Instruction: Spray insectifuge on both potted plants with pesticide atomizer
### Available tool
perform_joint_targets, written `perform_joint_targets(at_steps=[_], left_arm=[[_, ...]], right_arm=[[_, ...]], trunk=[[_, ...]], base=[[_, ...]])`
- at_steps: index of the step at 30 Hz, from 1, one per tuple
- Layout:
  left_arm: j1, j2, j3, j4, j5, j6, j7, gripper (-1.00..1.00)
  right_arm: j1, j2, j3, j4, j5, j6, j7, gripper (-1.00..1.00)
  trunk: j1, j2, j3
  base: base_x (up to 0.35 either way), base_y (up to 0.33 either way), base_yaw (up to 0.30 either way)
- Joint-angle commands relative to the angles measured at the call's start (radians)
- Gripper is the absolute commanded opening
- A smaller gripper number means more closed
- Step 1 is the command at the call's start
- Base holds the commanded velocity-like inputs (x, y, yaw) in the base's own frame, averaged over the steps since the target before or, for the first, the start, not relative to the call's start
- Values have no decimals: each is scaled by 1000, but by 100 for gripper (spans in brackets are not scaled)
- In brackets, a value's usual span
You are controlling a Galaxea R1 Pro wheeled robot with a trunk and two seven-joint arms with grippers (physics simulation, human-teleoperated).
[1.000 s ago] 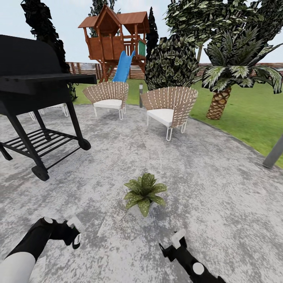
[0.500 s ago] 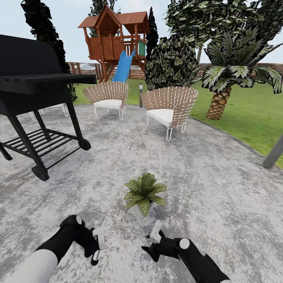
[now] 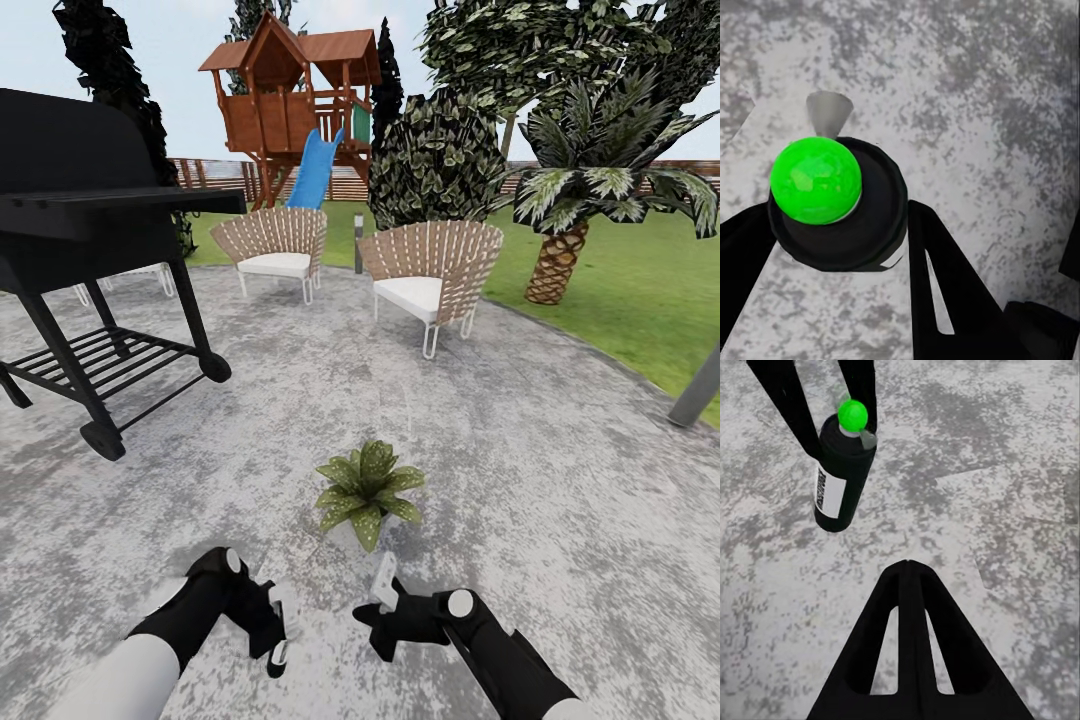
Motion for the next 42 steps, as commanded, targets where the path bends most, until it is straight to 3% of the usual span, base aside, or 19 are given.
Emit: perform_joint_targets(at_steps=[1,15,35,42], left_arm=[[0,-3,-4,-2,1,10,-4,-100],[2,-82,-11,1,2,9,5,-100],[5,-131,-11,19,14,6,8,-100],[5,-142,-11,31,18,-34,5,-100]], right_arm=[[0,0,-1,-3,5,4,4,-100],[0,2,-1,-6,5,3,5,-100],[0,5,-2,-6,6,3,4,-100],[0,6,-2,-6,6,3,4,-100]], trunk=[[0,0,-1],[0,0,-1],[0,0,-1],[0,0,-1]], base=[[0,0,0],[0,0,0],[0,0,0],[0,0,0]])
